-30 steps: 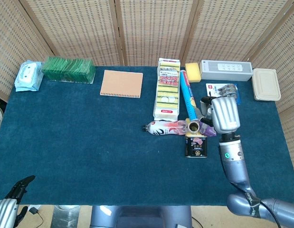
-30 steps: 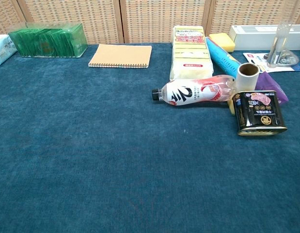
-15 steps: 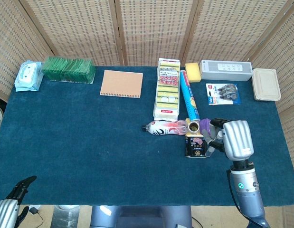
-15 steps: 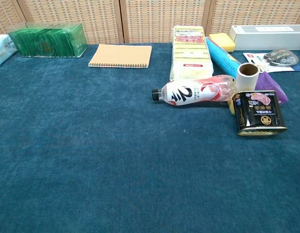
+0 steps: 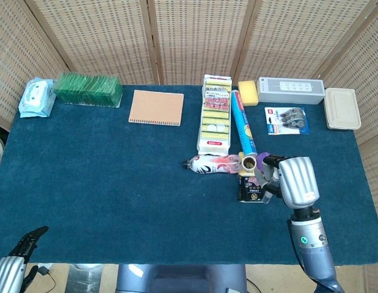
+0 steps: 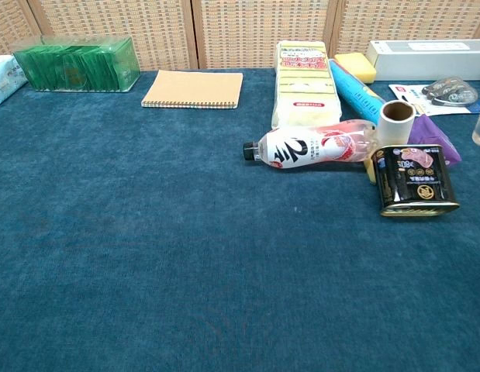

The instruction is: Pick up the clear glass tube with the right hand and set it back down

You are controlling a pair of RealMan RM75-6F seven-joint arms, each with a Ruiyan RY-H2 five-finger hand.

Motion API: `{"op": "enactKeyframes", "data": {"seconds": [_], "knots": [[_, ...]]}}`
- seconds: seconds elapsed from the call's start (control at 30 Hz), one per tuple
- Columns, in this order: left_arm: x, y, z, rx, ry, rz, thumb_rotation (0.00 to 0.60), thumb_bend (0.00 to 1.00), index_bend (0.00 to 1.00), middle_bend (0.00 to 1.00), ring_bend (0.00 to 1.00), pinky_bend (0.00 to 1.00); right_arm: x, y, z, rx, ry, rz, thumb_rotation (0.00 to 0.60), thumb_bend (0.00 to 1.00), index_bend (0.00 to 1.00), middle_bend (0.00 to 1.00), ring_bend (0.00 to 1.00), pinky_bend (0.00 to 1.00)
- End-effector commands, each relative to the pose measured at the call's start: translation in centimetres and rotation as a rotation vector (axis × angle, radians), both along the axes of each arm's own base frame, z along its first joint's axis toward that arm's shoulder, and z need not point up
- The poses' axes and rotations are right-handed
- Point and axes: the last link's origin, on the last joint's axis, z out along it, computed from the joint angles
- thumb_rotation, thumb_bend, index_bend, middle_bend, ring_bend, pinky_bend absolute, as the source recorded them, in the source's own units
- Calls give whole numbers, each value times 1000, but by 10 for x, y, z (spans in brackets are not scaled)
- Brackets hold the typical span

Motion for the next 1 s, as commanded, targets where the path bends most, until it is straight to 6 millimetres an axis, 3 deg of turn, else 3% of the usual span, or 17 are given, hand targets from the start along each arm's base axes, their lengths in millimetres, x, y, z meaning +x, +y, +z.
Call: {"op": "enactKeyframes", "data": {"seconds": [0.03, 0.13, 0.2, 0.23, 0.33, 0.4, 0.53, 0.63, 0.77, 0.87, 0.9, 0.93, 1.0], "knots": [[-2, 1, -1, 1, -4, 9, 600, 201, 113, 171, 157, 341, -14, -3, -8, -3, -13, -104, 600, 392, 807, 960, 1000, 1000], [-2, 5, -1, 1, 0, 12, 600, 201, 114, 172, 157, 341, -10, 33, -22, 98, 59, -2, 600, 392, 807, 960, 1000, 1000], [0, 5, -1, 3, 2, 4, 600, 200, 114, 172, 157, 342, -10, 40, -19, 93, 60, 20, 600, 393, 807, 960, 1000, 1000], [2, 3, -1, 2, 0, -4, 600, 201, 114, 172, 157, 342, -10, 36, -14, 60, 44, 13, 600, 392, 807, 960, 1000, 1000], [2, -2, -1, -7, 0, -9, 600, 200, 113, 171, 156, 342, -18, -3, 6, -86, -63, -129, 600, 393, 809, 965, 1000, 1000], [-1, -2, -1, -3, -1, 3, 600, 200, 114, 171, 157, 342, -17, -3, 3, -82, -65, -146, 600, 395, 808, 968, 1000, 1000], [-4, 3, -2, -2, -1, 22, 600, 201, 114, 171, 156, 344, -13, 30, -19, 56, 43, -38, 600, 397, 809, 968, 1000, 1000], [-2, 6, -1, 3, 7, 13, 600, 201, 113, 172, 156, 345, -10, 42, -20, 106, 76, 3, 600, 396, 809, 968, 1000, 1000], [6, -1, -3, -9, -9, -24, 600, 200, 114, 171, 157, 345, -9, 18, -3, -17, -44, -52, 600, 397, 810, 972, 1000, 1000], [2, -4, -3, -20, -6, -14, 600, 201, 114, 171, 157, 345, -15, 2, -6, -37, -68, -142, 600, 399, 809, 973, 1000, 1000], [-1, -1, -3, -14, -3, 6, 600, 201, 113, 171, 157, 346, -12, 12, -19, 27, -18, -107, 600, 399, 809, 973, 1000, 1000], [-3, 4, -3, -4, 4, 15, 600, 201, 113, 171, 157, 346, -2, 44, -37, 183, 53, -8, 600, 399, 809, 973, 1000, 1000], [1, 5, -2, 2, 3, 0, 600, 201, 113, 171, 156, 347, 1, 56, -29, 180, 81, 41, 600, 398, 809, 973, 1000, 1000]]}}
